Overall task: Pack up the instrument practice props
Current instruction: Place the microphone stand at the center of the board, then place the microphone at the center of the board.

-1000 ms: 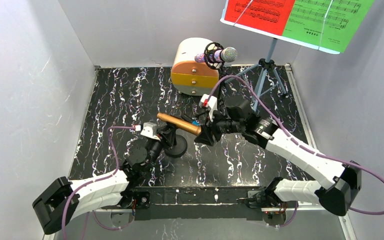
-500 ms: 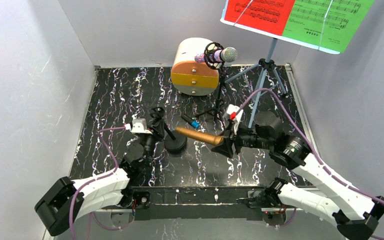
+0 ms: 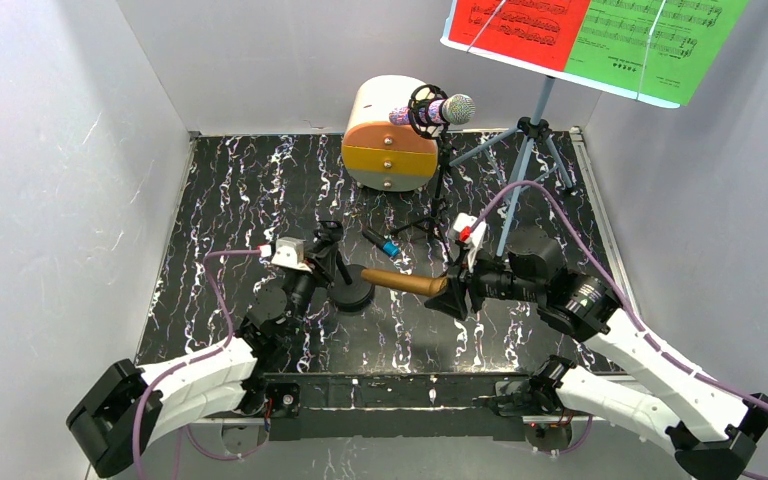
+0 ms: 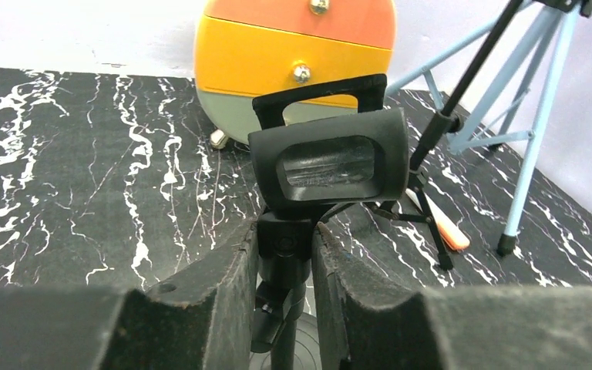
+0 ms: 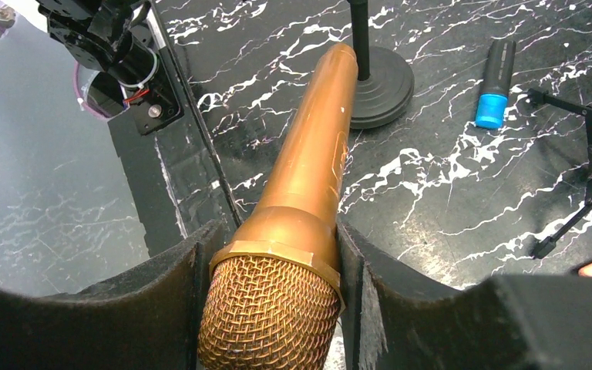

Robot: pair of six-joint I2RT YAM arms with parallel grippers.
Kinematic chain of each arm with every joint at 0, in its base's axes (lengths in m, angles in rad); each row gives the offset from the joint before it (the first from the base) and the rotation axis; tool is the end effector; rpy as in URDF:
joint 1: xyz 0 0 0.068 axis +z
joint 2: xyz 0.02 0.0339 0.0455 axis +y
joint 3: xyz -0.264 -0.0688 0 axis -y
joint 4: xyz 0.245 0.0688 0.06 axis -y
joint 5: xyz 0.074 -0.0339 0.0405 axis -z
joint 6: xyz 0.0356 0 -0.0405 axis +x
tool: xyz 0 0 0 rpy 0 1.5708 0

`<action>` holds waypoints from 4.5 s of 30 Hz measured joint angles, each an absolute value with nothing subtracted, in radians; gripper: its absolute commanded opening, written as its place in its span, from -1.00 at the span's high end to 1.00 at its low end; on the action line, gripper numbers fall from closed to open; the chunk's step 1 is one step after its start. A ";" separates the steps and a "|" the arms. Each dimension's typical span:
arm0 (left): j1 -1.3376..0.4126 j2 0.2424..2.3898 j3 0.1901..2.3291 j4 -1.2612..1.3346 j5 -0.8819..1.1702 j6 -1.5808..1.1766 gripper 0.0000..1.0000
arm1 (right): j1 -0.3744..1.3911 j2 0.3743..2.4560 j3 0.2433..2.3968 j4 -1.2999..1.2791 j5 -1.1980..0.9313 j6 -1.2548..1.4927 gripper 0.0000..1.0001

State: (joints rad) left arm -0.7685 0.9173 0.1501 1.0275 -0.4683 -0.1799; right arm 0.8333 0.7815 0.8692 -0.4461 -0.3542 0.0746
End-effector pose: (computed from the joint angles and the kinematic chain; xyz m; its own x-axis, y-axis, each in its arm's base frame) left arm 0.1404 -0.1134 0.2235 0.1272 -0.3450 -0.9299 0.3348 0.8975 -0.2872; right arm 0.1065 0.1356 0.3430 -0.3032 -0.2298 -0.9248 -0.8925 0.4086 0.1911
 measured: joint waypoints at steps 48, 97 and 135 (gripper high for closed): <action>-0.767 0.542 0.639 -0.241 0.157 -0.079 -0.89 | 0.833 0.995 0.825 -0.302 -0.585 0.192 0.97; -0.770 0.657 0.947 -0.452 0.291 0.223 1.00 | 0.833 0.999 0.881 -0.128 -0.705 0.225 -0.97; 0.140 1.600 0.852 0.349 -0.272 0.360 1.00 | 0.833 0.656 0.752 -0.305 -0.208 0.052 -0.97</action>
